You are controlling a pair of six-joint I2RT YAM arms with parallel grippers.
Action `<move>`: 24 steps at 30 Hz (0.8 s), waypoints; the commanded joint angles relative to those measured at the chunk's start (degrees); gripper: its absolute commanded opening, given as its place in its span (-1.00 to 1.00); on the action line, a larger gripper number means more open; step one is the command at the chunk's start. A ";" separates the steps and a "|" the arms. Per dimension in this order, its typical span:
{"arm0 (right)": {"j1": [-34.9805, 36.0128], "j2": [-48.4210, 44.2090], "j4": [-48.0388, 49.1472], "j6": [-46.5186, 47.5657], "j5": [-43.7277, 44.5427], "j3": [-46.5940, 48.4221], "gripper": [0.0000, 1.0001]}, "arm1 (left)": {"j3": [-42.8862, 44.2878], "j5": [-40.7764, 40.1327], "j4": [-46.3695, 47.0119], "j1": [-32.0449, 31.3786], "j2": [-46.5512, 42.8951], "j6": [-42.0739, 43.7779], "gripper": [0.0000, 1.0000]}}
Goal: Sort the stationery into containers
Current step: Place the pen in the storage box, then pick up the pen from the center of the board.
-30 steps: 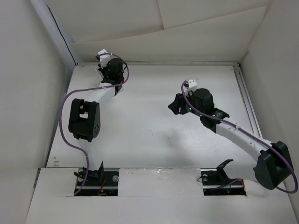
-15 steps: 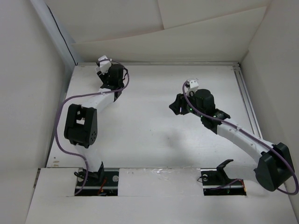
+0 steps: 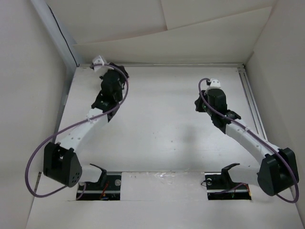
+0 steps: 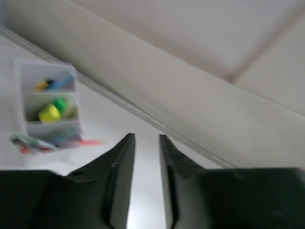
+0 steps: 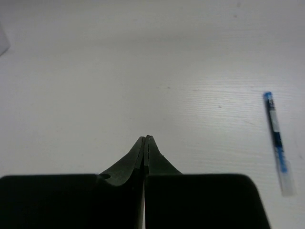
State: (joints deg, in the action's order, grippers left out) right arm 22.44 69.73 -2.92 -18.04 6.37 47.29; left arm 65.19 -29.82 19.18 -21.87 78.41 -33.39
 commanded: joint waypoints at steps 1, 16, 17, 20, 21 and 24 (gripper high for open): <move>-2.74 -0.75 -4.01 -2.33 9.96 0.61 -1.00 | -9.53 6.88 5.42 -7.82 -4.84 -3.61 -0.60; -24.45 13.04 -19.14 -0.07 5.53 7.90 0.70 | -27.13 29.38 13.16 -22.17 -7.75 -3.98 -0.72; -24.98 14.54 -19.14 0.63 4.10 8.43 0.70 | -27.74 29.38 13.16 -22.17 -8.44 -3.97 -0.72; -25.60 19.46 -20.11 2.92 1.12 9.84 0.70 | -28.36 30.08 13.69 -22.17 -8.98 -3.35 -0.70; -25.60 20.61 -20.11 2.93 0.58 10.62 0.70 | -28.36 30.61 13.69 -22.17 -9.50 -3.35 -0.70; -25.60 23.95 -20.11 4.68 -1.01 11.16 0.60 | -28.36 32.37 13.69 -22.17 -8.98 -3.35 -0.67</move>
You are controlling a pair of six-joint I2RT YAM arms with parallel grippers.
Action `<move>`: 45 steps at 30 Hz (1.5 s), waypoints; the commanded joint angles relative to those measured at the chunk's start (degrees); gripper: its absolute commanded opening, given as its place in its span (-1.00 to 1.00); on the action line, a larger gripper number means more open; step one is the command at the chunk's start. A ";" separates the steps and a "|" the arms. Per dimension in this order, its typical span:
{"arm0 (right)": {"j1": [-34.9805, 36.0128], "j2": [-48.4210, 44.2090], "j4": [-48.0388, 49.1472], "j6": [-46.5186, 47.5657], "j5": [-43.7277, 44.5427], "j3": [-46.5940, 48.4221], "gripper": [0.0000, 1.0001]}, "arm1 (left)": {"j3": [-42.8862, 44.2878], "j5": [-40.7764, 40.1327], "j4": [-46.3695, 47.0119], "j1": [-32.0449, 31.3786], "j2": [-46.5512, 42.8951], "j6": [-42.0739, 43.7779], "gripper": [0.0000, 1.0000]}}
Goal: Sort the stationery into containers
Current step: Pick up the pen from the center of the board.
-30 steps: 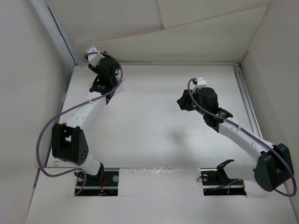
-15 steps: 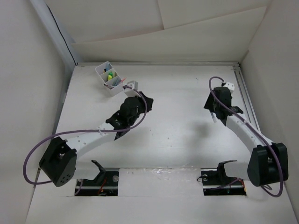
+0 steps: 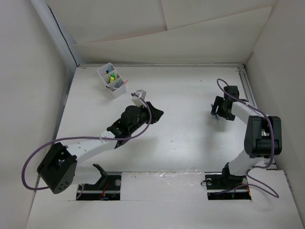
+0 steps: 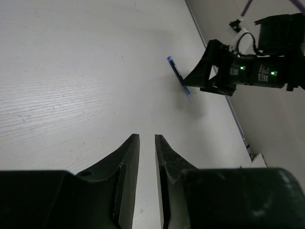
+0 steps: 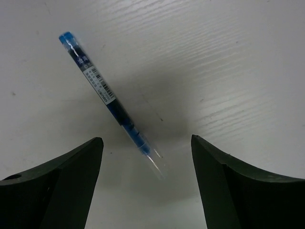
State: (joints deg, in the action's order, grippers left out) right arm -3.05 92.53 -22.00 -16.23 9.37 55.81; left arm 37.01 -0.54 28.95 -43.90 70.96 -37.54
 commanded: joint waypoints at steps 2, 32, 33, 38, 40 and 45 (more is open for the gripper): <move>-0.12 1.69 -1.03 2.87 -4.00 2.64 0.54 | -0.19 3.08 3.92 -0.13 -1.52 0.80 -0.67; 19.03 -11.65 -1.30 4.18 -1.25 2.03 -1.00 | 1.04 5.98 2.34 2.59 -2.93 0.89 -0.23; 20.35 -14.89 1.49 5.23 -4.06 1.06 -1.00 | 1.65 6.77 2.34 2.59 -2.93 0.11 -0.19; 29.04 -18.62 8.81 5.24 -16.47 -3.17 -1.00 | 4.98 9.67 -0.29 3.12 -1.70 -1.40 -0.06; 31.25 -18.62 10.91 5.24 -17.18 -3.87 -1.00 | 6.40 10.20 -2.04 3.12 -0.56 -1.40 0.04; 37.92 -18.09 13.21 4.72 -18.42 -3.87 -1.00 | 7.54 8.80 -3.54 3.12 -1.09 -2.01 0.16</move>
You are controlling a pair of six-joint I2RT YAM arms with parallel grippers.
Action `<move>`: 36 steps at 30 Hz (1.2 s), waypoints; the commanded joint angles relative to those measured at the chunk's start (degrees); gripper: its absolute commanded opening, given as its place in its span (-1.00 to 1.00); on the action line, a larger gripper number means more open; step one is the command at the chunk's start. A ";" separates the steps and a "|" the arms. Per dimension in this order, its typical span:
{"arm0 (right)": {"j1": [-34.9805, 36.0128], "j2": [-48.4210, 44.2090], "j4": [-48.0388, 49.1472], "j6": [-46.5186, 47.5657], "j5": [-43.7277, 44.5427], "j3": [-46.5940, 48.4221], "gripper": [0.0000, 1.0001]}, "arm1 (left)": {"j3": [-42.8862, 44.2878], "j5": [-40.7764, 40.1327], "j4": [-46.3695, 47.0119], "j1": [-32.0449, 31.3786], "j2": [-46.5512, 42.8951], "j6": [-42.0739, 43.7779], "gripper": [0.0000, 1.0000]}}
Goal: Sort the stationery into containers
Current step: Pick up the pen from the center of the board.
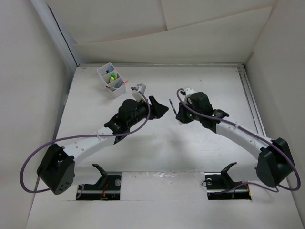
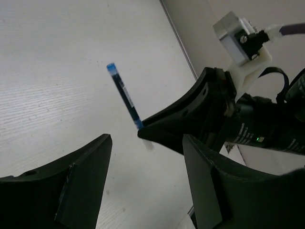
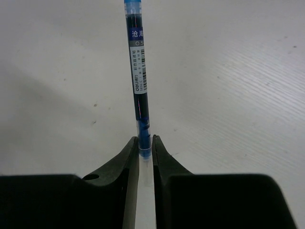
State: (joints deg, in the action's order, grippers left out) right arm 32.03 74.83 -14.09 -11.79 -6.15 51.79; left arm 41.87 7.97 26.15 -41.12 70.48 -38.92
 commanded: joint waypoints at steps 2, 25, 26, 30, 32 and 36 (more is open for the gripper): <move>4.35 0.14 6.00 0.28 -2.90 0.68 -1.00 | 4.44 -2.07 -3.72 0.34 0.00 0.15 0.16; 8.49 1.10 13.12 -0.34 -8.00 0.15 -1.00 | 11.39 -13.06 -8.13 0.34 8.62 2.27 -1.00; 8.49 1.11 13.12 -0.34 -8.00 0.15 -1.00 | 11.39 -13.67 -9.00 0.34 8.62 2.27 -1.00; 8.49 1.11 13.12 -0.34 -7.48 0.15 -0.32 | 10.69 -16.05 -9.01 0.34 6.96 1.74 -1.00; 7.62 0.50 13.12 -0.34 -7.47 0.15 -0.03 | 12.52 -18.50 -10.59 0.34 6.43 2.26 -1.00; 4.89 -3.45 13.12 0.71 -8.00 0.15 0.40 | 14.82 -23.35 -12.70 1.82 6.43 2.97 -1.00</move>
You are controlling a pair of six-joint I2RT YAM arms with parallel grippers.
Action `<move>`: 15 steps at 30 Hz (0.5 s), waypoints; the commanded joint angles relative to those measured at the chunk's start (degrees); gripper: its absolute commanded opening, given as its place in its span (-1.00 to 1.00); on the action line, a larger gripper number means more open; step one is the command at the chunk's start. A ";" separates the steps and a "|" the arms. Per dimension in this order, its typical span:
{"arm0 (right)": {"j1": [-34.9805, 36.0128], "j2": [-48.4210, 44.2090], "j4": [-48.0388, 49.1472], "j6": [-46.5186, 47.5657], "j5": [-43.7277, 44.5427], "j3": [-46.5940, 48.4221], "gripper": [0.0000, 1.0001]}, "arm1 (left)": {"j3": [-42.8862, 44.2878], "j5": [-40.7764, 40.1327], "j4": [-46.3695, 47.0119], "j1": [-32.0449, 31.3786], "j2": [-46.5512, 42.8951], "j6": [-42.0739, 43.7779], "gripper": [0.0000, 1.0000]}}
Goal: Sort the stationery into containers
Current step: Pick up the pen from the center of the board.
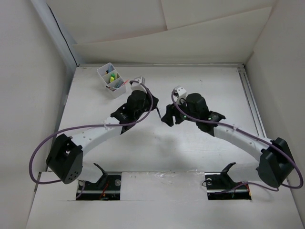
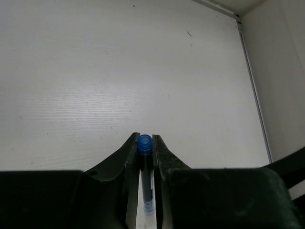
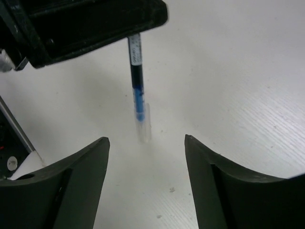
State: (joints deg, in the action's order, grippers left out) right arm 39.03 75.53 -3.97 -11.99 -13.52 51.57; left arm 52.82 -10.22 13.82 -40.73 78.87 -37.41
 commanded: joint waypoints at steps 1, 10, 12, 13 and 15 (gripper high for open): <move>-2.89 -6.16 3.00 0.91 -0.63 0.37 0.43 | 4.74 -5.68 -0.90 2.40 -2.49 1.46 -1.00; -10.90 -11.01 8.62 -1.90 6.66 -8.58 0.43 | 14.83 -10.77 -0.99 18.22 4.25 -1.79 -1.00; -10.90 -10.22 9.24 -2.43 6.66 -9.30 0.40 | 18.44 -13.67 -3.00 21.82 7.77 -1.79 -1.00; -10.90 -10.22 8.46 -2.43 6.05 -9.30 0.40 | 22.90 -15.34 -4.06 23.14 11.62 -1.79 -1.00; -10.20 -11.01 8.45 -2.43 6.57 -9.30 0.40 | 27.84 -16.58 -8.52 26.57 15.51 -1.18 -1.00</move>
State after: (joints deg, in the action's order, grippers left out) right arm 28.23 65.93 0.45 -13.56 -7.53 41.78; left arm 74.35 -21.74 10.37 -17.23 89.84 -38.59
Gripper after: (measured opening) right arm 0.700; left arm 0.087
